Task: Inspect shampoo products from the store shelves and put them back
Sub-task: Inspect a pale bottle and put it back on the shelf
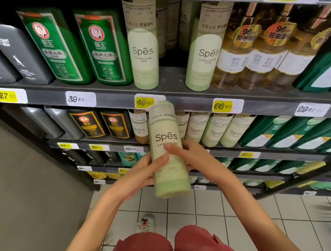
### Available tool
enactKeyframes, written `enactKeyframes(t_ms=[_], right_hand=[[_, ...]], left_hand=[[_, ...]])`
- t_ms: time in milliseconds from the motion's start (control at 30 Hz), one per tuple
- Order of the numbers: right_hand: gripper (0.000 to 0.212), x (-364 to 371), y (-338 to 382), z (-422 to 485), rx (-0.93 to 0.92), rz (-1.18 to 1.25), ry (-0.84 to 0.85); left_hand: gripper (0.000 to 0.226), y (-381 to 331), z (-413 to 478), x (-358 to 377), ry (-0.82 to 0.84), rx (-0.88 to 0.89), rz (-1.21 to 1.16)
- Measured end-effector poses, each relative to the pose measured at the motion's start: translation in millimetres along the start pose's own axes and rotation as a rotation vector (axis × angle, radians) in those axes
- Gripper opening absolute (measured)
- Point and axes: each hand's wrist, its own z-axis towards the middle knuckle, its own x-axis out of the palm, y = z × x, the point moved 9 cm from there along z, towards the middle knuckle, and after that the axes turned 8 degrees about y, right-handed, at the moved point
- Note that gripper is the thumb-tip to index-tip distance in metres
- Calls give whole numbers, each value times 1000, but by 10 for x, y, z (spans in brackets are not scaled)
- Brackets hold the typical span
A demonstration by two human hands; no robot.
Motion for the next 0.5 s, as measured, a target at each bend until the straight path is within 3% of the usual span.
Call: enactKeyframes(t_ms=[133, 367, 500], right_hand=[[68, 32, -139, -35, 198, 107, 19], [58, -11, -147, -84, 200, 193, 30], [38, -25, -123, -124, 132, 264, 16]], left_hand=[[59, 98, 22, 123, -17, -93, -115], [68, 14, 22, 215, -32, -166, -34], [78, -71, 14, 112, -225, -89, 121]])
